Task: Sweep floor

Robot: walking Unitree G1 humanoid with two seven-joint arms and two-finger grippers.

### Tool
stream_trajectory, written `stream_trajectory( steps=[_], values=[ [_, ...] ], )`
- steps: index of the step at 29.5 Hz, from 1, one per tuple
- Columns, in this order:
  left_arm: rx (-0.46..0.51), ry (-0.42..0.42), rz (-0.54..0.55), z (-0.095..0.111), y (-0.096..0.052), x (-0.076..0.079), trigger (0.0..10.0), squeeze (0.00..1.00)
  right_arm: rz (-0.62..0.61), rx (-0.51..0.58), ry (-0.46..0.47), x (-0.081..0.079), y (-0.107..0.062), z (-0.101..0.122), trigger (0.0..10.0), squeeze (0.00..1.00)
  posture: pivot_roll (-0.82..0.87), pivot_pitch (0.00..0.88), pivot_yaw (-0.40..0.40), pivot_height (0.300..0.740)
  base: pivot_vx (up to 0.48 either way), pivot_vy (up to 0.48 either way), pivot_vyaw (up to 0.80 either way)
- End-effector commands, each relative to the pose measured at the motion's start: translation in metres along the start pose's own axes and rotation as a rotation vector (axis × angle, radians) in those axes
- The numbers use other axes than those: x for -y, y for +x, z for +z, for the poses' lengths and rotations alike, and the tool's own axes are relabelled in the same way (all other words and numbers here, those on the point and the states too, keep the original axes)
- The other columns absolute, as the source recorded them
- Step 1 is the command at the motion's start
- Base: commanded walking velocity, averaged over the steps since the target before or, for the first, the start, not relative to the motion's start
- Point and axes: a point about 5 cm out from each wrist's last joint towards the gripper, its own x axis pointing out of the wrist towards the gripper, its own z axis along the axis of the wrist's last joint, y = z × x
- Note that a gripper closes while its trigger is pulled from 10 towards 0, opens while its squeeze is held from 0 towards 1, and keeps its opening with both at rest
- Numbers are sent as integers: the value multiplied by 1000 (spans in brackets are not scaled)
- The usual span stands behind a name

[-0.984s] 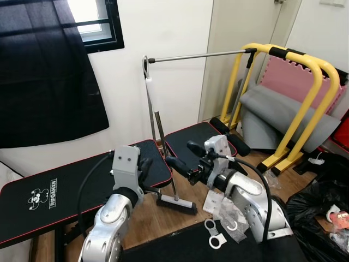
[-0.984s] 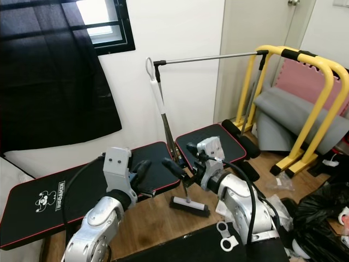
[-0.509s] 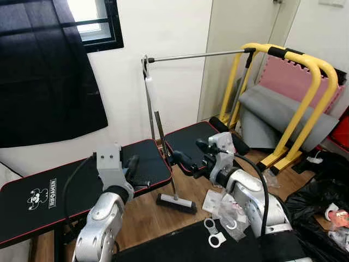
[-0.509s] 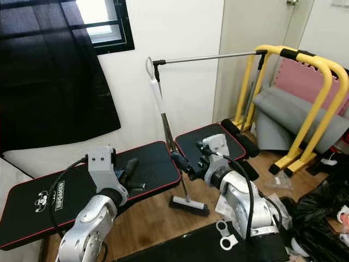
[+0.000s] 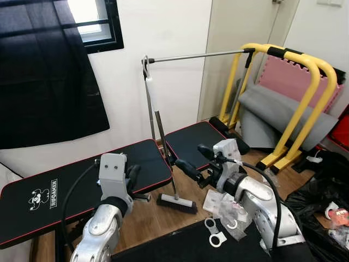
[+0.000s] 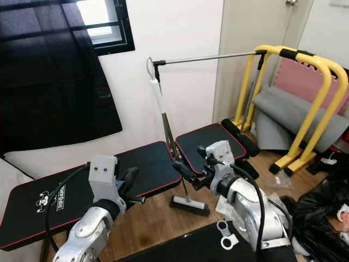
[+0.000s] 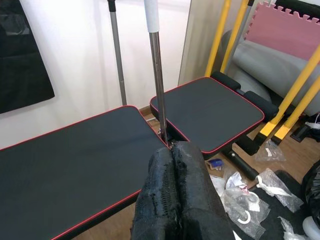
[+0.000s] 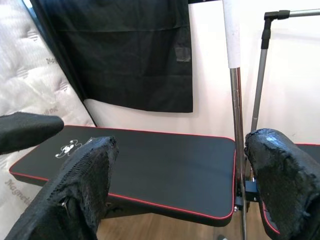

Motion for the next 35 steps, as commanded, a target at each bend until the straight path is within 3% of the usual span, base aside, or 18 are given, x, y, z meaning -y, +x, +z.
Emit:
stream_trajectory(
  steps=[1,13,15,21,26,35],
  values=[
    [-14,-6,-43,-1,-1,3,10000,0,16,-8,-18,-1,1,-1,10000,0,-122,0,-28,740,0,0,0],
    [-24,-25,-28,-1,-4,-1,10000,0,23,-11,-34,-2,3,1,10000,0,-112,0,-40,740,0,0,781],
    [-31,-25,-21,-3,-7,-3,10000,0,17,13,5,-2,5,5,10000,0,-104,0,-42,740,0,0,0],
    [-35,-28,-22,-4,-9,-4,10000,0,13,48,5,-2,5,7,10000,0,-105,0,-38,740,92,0,0],
    [-30,-39,-34,-3,-7,-1,10000,0,22,6,-35,-1,2,3,10000,0,-112,0,-38,740,310,0,758],
    [-31,-44,-44,-4,-7,0,10000,0,18,-11,-61,-1,2,0,10000,0,-110,0,-47,740,318,0,0]
  ],
)
